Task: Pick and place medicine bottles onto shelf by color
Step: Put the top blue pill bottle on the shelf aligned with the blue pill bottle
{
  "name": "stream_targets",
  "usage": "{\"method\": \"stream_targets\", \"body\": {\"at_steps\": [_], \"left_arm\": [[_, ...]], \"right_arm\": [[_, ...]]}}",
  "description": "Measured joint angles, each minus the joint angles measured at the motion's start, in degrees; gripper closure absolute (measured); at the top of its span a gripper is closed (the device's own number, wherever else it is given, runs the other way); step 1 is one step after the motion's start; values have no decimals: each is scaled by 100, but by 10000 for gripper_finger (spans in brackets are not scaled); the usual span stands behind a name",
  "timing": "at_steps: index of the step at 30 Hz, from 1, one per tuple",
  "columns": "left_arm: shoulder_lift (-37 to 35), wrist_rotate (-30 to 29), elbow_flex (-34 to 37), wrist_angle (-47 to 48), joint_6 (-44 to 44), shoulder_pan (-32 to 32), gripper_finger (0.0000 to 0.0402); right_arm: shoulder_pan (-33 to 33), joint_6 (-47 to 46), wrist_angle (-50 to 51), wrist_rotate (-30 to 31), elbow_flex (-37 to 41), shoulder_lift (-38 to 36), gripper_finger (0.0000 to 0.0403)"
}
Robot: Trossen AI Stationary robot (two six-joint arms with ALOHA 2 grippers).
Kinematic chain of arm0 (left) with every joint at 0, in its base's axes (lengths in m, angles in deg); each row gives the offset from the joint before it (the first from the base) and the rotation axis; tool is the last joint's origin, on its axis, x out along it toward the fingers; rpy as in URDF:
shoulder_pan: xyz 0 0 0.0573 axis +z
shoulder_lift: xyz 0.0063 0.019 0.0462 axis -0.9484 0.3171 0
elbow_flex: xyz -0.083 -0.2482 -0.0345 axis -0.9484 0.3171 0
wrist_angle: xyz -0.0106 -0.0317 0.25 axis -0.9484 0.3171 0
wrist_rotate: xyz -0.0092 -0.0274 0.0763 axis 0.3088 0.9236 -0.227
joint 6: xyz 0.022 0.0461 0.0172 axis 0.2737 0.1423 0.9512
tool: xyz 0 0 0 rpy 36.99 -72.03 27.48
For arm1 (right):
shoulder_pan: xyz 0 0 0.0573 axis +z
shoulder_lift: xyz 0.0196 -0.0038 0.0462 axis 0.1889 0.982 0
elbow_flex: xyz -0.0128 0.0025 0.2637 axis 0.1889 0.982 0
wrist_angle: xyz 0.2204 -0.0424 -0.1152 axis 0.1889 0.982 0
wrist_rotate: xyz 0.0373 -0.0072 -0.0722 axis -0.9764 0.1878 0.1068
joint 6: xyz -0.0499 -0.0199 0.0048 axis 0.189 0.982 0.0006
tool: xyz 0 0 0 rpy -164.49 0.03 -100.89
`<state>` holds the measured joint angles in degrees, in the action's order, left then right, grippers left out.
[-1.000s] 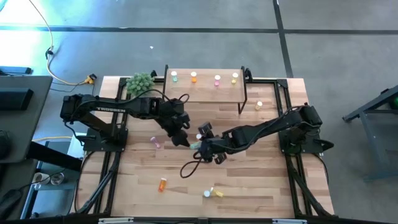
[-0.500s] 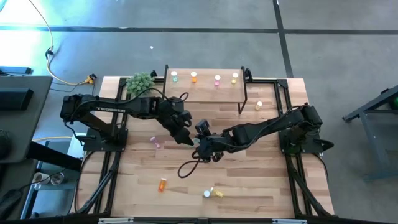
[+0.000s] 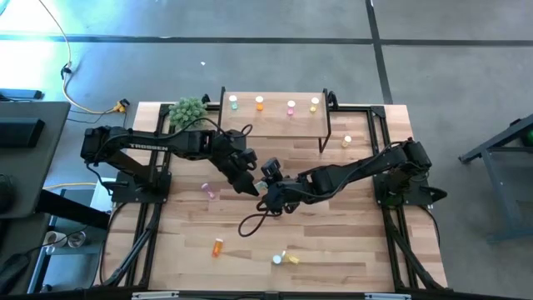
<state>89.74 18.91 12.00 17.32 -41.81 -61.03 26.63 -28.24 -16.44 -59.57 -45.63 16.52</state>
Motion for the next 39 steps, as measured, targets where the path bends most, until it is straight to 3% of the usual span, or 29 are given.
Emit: {"method": "stream_targets", "body": {"at_steps": [15,24,33,39], "left_arm": [[0,-22,0,43,241,-2,290],[0,-111,0,132,479,-2,293],[-2,-751,-5,111,1038,2,296],[-2,-1220,-5,130,1319,0,296]], "right_arm": [[1,94,3,0,0,-2,299],[1,196,2,0,2,-2,298],[3,66,-12,271,7,2,240],[3,-128,261,417,7,2,228]]}}
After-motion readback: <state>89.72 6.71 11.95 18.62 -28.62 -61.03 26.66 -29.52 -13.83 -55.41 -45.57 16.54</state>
